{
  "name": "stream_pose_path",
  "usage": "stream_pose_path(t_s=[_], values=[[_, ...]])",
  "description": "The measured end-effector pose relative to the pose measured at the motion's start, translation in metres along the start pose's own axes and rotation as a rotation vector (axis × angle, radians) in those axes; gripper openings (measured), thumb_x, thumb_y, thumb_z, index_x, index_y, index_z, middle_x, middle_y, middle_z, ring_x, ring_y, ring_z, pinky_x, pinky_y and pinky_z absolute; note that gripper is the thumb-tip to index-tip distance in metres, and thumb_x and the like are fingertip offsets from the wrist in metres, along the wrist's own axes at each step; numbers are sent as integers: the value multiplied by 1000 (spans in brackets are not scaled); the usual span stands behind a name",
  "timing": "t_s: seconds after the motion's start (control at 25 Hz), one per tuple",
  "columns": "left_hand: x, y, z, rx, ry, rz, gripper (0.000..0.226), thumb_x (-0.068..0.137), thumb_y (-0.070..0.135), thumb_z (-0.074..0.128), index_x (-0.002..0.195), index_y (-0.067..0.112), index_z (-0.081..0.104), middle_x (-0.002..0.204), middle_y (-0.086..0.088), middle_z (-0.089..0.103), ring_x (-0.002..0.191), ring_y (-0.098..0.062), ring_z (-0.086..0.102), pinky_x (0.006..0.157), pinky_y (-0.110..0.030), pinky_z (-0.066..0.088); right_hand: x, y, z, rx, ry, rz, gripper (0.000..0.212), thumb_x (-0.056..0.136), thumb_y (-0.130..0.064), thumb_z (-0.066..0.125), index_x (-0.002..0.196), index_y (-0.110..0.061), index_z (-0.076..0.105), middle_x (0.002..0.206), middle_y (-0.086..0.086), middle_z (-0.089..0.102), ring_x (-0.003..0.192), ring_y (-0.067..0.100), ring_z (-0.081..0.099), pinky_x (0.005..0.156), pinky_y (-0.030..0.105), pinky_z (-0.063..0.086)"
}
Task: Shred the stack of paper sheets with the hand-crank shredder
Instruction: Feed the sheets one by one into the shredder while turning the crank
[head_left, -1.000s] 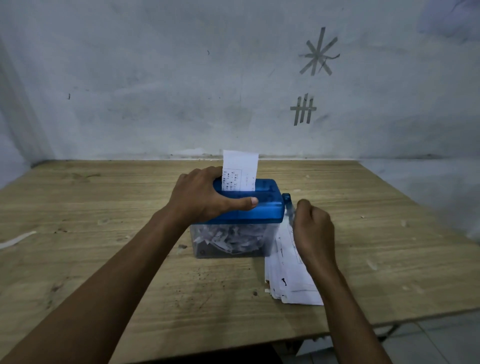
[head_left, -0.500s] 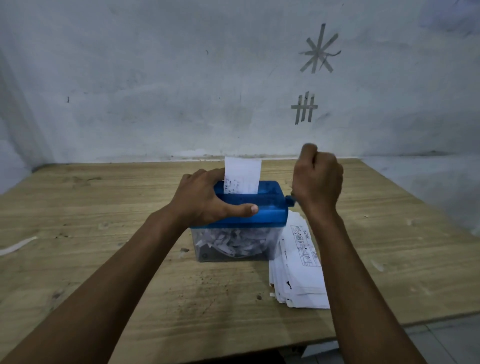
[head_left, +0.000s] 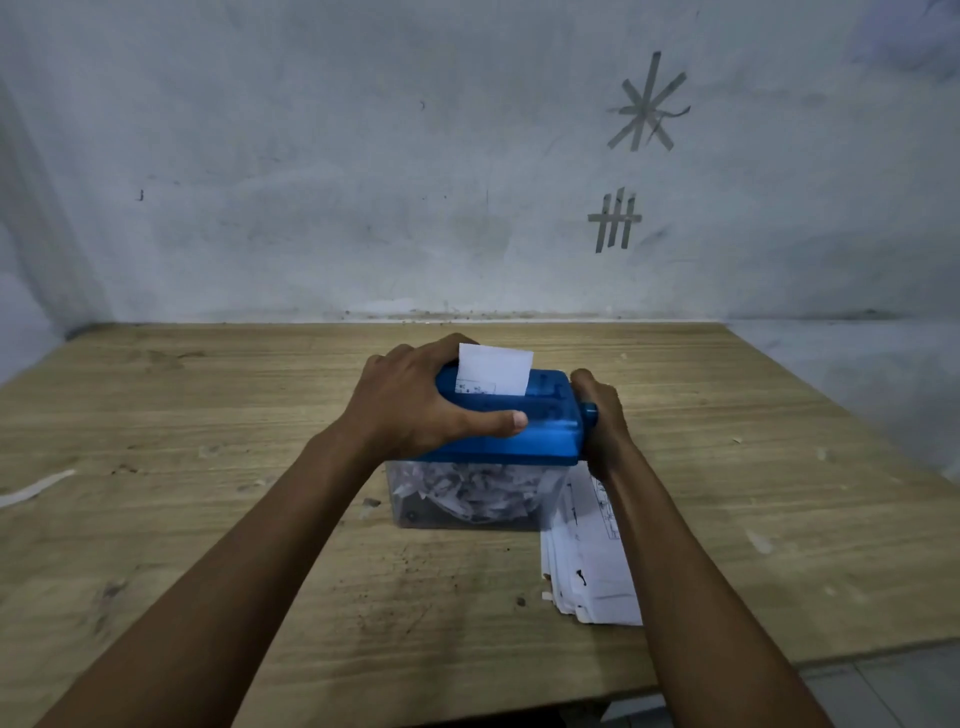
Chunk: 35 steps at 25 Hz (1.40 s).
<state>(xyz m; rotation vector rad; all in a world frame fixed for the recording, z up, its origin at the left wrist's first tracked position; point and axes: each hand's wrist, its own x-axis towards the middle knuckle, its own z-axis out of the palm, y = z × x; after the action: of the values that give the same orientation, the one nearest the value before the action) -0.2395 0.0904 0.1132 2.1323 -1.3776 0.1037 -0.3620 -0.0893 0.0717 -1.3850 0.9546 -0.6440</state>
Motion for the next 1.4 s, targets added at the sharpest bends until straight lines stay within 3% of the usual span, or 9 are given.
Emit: stream_pose_path(t_s=[0.12, 0.24, 0.44, 0.56, 0.76, 0.88, 1.0, 1.28, 1.4], values=[[-2, 1, 0, 9, 1, -28, 86, 51, 102, 46, 110, 42, 60, 98, 19, 64, 88, -12, 60, 83, -39, 48, -17, 22, -1, 57, 25, 18, 26, 96, -19, 43, 76, -8, 55, 74, 15, 51, 69, 26, 50, 58, 34, 38], [-2, 3, 1, 54, 6, -48, 91, 50, 103, 42, 111, 38, 62, 97, 18, 60, 88, -13, 57, 81, -36, 44, -52, 32, -14, -57, 41, -12, 39, 101, -25, 37, 67, -14, 51, 54, 2, 45, 45, 12, 41, 49, 27, 30], [-1, 4, -2, 68, 1, -55, 93, 51, 101, 43, 116, 37, 63, 100, 19, 56, 91, -12, 55, 87, -37, 44, -100, -4, -28, -473, 326, -517, 58, 106, -28, 37, 50, -15, 41, 44, -1, 40, 40, 11, 35, 45, 27, 26], [-2, 7, -4, 58, -19, -49, 95, 48, 100, 42, 115, 36, 63, 98, 18, 57, 92, -12, 56, 90, -38, 43, -91, -10, -21, -360, 522, -677, 63, 106, -21, 40, 44, -22, 32, 37, -9, 32, 33, 8, 31, 41, 24, 21], [-1, 12, -5, 11, -44, -27, 87, 47, 99, 46, 110, 41, 62, 89, 28, 51, 90, -10, 56, 90, -40, 46, -79, -33, -17, -185, 596, -924, 58, 100, -20, 38, 45, -30, 26, 38, -14, 28, 32, 11, 36, 37, 17, 20], [-2, 10, -6, 20, -53, -16, 90, 47, 98, 47, 114, 40, 62, 94, 25, 52, 94, -10, 54, 91, -37, 43, -55, -69, -7, -230, 517, -727, 56, 102, -25, 38, 47, -18, 33, 43, -4, 34, 39, 9, 35, 45, 27, 26], [-5, 8, -5, -10, -55, 7, 89, 49, 96, 50, 116, 39, 62, 99, 25, 52, 95, -8, 54, 93, -39, 46, -17, -81, -5, -364, 279, -423, 44, 100, -31, 35, 59, -14, 38, 55, 2, 40, 51, 22, 43, 55, 30, 31], [-8, 10, -1, 13, 9, -17, 89, 51, 100, 46, 114, 40, 62, 103, 22, 59, 98, -11, 56, 97, -45, 47, 15, -16, -1, -134, -29, 30, 21, 97, -20, 44, 79, -14, 50, 65, 3, 49, 52, 19, 46, 53, 24, 36], [-9, 8, 1, -6, 20, -53, 89, 50, 101, 47, 113, 41, 63, 107, 19, 62, 99, -11, 58, 96, -45, 48, -7, 12, -7, 25, -71, 88, 29, 101, -12, 44, 73, -11, 53, 57, 1, 51, 39, 12, 47, 39, 19, 37]])
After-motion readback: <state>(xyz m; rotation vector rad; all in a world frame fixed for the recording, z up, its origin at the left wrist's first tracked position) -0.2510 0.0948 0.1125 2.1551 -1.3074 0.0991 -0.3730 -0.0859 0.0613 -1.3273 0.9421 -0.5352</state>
